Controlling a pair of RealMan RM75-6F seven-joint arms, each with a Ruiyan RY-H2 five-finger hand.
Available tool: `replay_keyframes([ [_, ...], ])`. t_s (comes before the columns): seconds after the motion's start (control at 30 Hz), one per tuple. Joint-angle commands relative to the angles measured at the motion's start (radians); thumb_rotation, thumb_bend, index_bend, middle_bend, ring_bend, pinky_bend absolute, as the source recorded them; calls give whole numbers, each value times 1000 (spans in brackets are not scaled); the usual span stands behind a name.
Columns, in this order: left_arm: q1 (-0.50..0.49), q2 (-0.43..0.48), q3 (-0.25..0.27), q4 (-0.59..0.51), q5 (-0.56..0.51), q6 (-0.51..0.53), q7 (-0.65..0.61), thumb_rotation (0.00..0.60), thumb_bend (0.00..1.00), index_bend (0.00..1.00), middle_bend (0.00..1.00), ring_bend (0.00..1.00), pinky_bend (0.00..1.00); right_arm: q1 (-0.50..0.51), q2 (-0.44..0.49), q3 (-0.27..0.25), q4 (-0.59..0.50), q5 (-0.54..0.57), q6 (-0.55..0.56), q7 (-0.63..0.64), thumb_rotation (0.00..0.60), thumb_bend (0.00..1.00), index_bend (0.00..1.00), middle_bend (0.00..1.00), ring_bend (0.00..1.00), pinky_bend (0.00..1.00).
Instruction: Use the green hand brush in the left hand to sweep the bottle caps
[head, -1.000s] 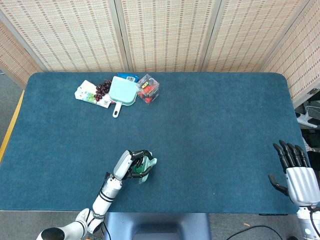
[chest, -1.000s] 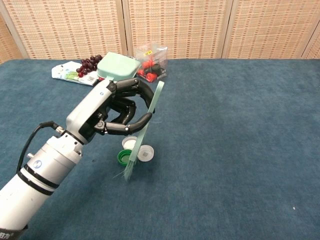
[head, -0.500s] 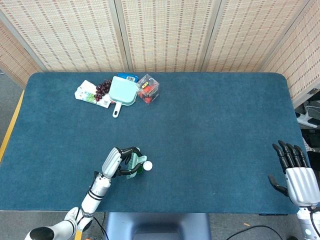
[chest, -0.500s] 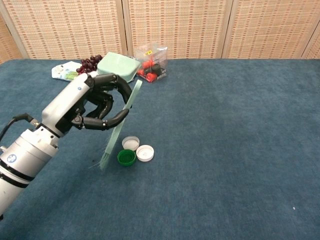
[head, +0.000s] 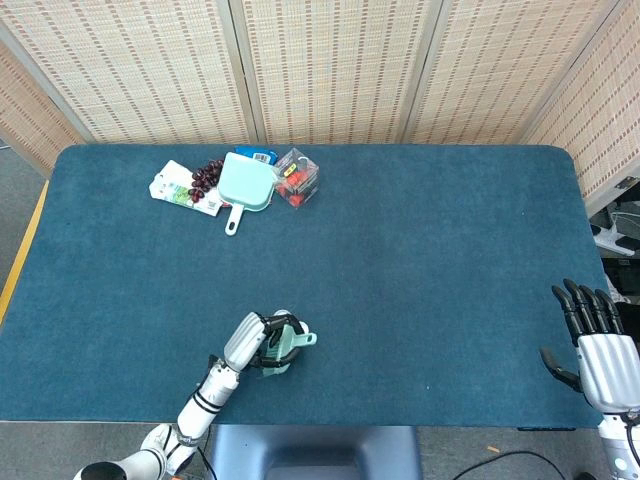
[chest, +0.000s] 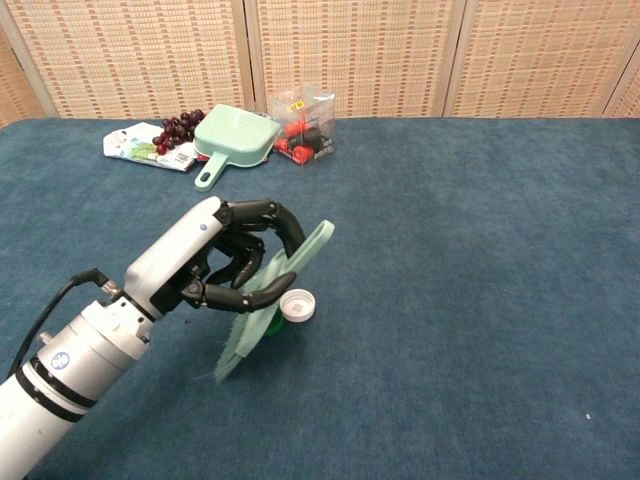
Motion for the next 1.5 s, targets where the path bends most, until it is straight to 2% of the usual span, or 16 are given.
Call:
replay_keyframes([
  [0.03, -12, -19, 15, -16, 22, 24, 2, 600, 760, 724, 850, 800, 963, -2, 5, 4, -1, 4, 4, 8, 600, 244, 0, 0, 0, 0],
  [0.2, -31, -35, 21, -30, 45, 54, 27, 600, 757, 724, 850, 800, 963, -8, 12, 5, -2, -1, 16, 18, 600, 245, 0, 0, 0, 0],
  [0.33, -49, -22, 0, -17, 43, 82, 64, 600, 757, 724, 850, 801, 963, -10, 16, 4, -2, -4, 18, 24, 600, 244, 0, 0, 0, 0],
  [0.47, -52, 39, -25, -21, 29, 113, 91, 600, 757, 724, 850, 801, 963, -12, 17, 2, -1, -8, 20, 25, 600, 245, 0, 0, 0, 0],
  [0.57, -30, 117, -23, -34, 24, 130, 134, 600, 756, 724, 850, 800, 963, -10, 15, 1, -1, -10, 15, 20, 600, 244, 0, 0, 0, 0],
  [0.67, 14, 202, 0, -54, 19, 121, 181, 600, 754, 724, 850, 800, 962, -7, 11, 0, -2, -9, 7, 12, 600, 245, 0, 0, 0, 0],
  [0.8, 74, 310, 59, -61, 32, 78, 307, 600, 753, 721, 849, 801, 963, -2, 3, -3, -5, -7, -7, -7, 600, 245, 0, 0, 0, 0],
  [0.97, 116, 396, 109, -83, 43, 8, 491, 600, 747, 715, 846, 801, 962, 6, -7, -3, -7, 1, -25, -31, 600, 244, 0, 0, 0, 0],
  [1.07, 131, 438, 135, -129, 46, -55, 615, 600, 706, 689, 819, 798, 961, 10, -13, 0, -7, 11, -36, -43, 600, 244, 0, 0, 0, 0],
  [1.13, 134, 462, 142, -181, 40, -100, 653, 600, 630, 624, 763, 795, 960, 13, -17, -1, -7, 13, -42, -49, 600, 245, 0, 0, 0, 0],
  [1.2, 133, 475, 135, -222, 26, -137, 696, 600, 537, 480, 630, 787, 957, 15, -19, -2, -8, 12, -47, -53, 600, 245, 0, 0, 0, 0],
  [1.23, 132, 479, 131, -238, 17, -154, 712, 600, 519, 438, 588, 782, 956, 15, -19, -3, -8, 12, -47, -54, 600, 244, 0, 0, 0, 0],
  [1.3, 129, 491, 117, -285, -5, -190, 718, 600, 441, 243, 377, 751, 953, 14, -18, -3, -11, 14, -46, -56, 600, 245, 0, 0, 0, 0],
  [1.4, 126, 514, 98, -347, -28, -214, 702, 600, 378, 51, 149, 708, 953, 11, -16, -1, -14, 18, -41, -57, 600, 245, 0, 0, 0, 0],
  [1.5, 129, 538, 80, -401, -45, -218, 708, 600, 356, 0, 33, 674, 952, 10, -14, -1, -17, 24, -42, -61, 600, 244, 0, 0, 0, 0],
])
